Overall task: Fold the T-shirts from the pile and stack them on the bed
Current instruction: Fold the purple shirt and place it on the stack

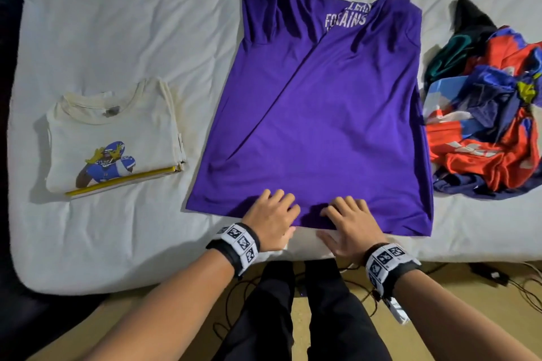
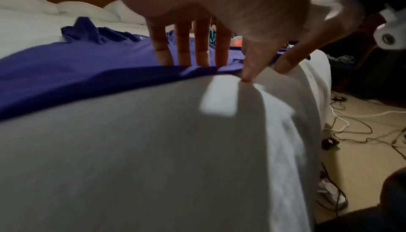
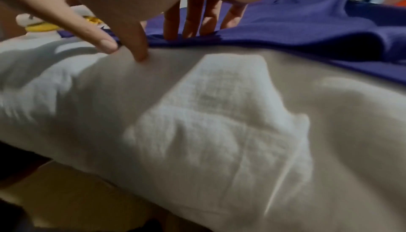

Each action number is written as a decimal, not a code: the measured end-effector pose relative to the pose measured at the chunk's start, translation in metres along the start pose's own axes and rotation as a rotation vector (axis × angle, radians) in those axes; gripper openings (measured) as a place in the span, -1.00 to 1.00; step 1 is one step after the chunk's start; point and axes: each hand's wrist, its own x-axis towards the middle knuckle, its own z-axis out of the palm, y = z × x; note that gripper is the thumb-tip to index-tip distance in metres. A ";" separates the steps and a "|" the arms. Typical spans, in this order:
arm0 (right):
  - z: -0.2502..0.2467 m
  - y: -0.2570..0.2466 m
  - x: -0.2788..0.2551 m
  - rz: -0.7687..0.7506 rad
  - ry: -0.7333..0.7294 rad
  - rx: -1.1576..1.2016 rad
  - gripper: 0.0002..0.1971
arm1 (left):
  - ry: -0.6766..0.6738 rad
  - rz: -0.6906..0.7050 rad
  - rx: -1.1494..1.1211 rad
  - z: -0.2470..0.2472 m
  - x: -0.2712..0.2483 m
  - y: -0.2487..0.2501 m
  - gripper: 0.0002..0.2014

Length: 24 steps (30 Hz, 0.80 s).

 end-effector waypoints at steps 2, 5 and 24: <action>0.009 -0.001 0.002 0.000 0.002 -0.044 -0.63 | -0.022 0.011 0.076 0.004 0.004 0.004 -0.72; 0.017 -0.001 0.002 -0.043 0.087 -0.018 -0.85 | 0.073 0.057 0.127 0.013 0.003 0.004 -0.93; 0.043 -0.029 0.054 0.420 -0.112 -0.005 -0.27 | 0.082 -1.416 -0.318 0.022 -0.060 -0.114 -0.68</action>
